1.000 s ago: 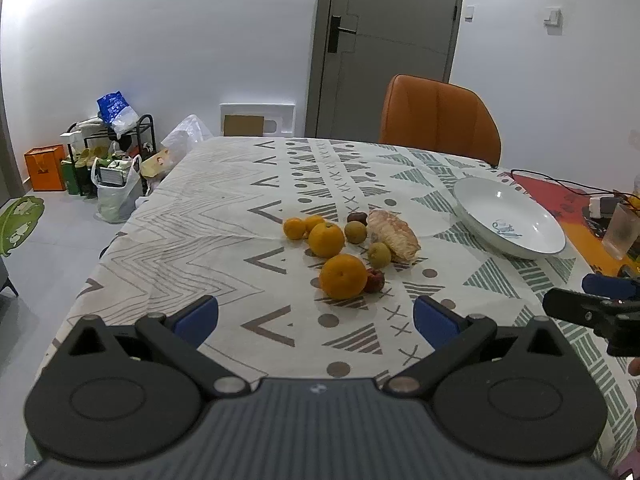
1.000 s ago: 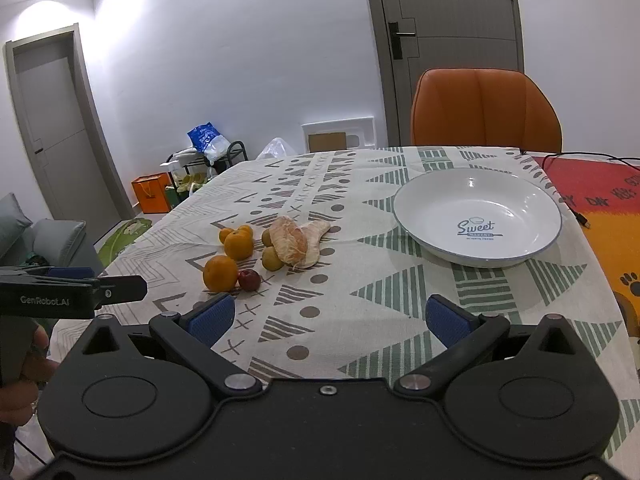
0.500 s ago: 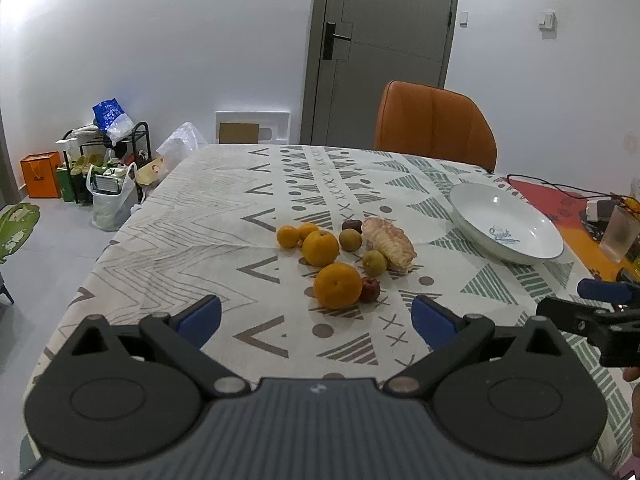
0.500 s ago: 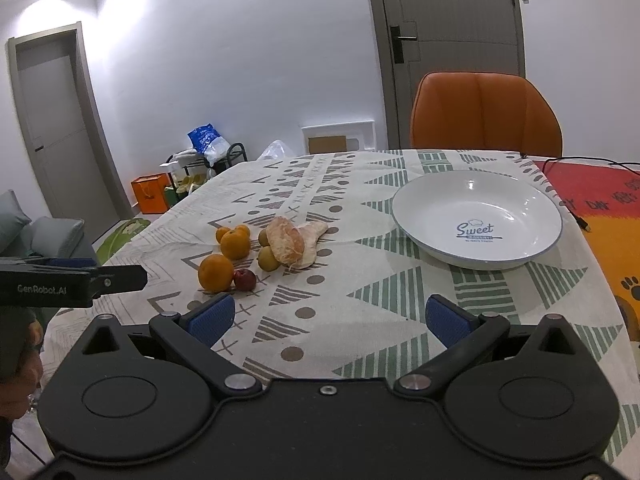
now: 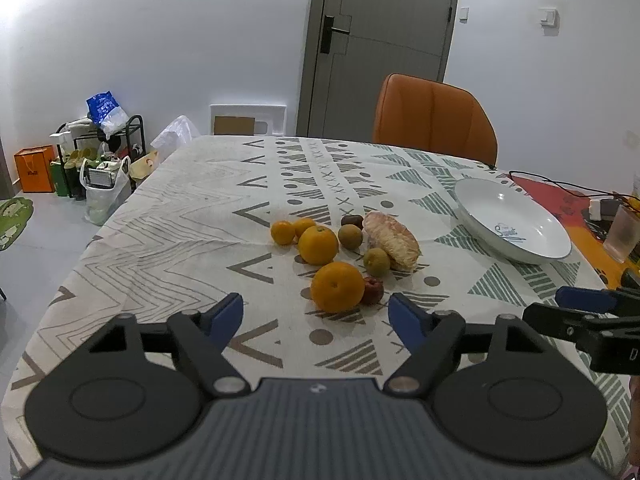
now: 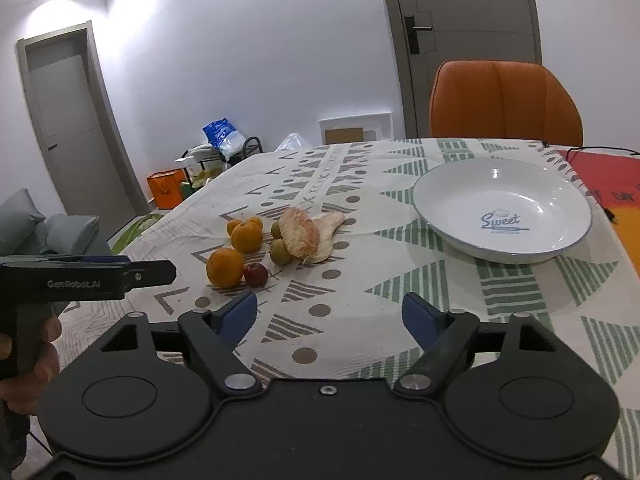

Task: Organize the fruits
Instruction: 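Grasp an orange with the left tool while the right tool grasps the peeled pomelo segment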

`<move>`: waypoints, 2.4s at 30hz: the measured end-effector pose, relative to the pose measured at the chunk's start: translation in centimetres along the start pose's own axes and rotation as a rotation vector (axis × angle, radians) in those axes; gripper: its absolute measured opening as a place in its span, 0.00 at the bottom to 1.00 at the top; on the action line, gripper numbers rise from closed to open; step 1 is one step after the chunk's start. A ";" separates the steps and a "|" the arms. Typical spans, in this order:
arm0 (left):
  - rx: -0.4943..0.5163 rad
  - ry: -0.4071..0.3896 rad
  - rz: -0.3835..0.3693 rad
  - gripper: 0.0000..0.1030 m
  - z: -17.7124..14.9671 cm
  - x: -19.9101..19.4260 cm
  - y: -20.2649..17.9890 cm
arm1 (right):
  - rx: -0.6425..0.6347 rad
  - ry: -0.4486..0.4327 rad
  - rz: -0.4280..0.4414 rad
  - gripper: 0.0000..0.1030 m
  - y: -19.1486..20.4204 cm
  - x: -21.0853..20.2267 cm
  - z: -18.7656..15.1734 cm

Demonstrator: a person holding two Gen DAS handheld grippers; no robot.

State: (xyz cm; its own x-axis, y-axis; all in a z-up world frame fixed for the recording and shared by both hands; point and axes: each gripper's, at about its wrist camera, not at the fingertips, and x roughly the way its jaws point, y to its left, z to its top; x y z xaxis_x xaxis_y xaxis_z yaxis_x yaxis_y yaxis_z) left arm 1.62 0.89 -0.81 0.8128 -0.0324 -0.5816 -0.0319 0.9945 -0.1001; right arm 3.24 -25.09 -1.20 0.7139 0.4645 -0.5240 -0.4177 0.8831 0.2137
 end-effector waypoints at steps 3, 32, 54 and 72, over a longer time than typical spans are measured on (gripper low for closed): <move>-0.005 0.006 -0.004 0.74 0.0 0.6 0.1 | 0.005 0.006 0.008 0.71 -0.1 0.5 0.1; -0.033 0.087 -0.035 0.59 0.4 7.4 -0.3 | 0.003 0.044 0.066 0.58 -0.1 6.3 2.2; -0.111 0.076 0.004 0.39 1.5 8.1 2.6 | -0.008 0.079 0.106 0.58 1.2 12.1 4.7; -0.101 0.032 0.007 0.39 2.5 7.4 2.5 | -0.033 0.080 0.109 0.31 1.2 12.7 5.4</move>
State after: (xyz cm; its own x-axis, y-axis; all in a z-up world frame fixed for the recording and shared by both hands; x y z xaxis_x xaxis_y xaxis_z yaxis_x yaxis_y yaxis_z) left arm 9.01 3.39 -3.41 0.7934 -0.0300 -0.6079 -0.0973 0.9797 -0.1754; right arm 14.85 -17.72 -3.15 0.6169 0.5492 -0.5637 -0.5093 0.8247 0.2461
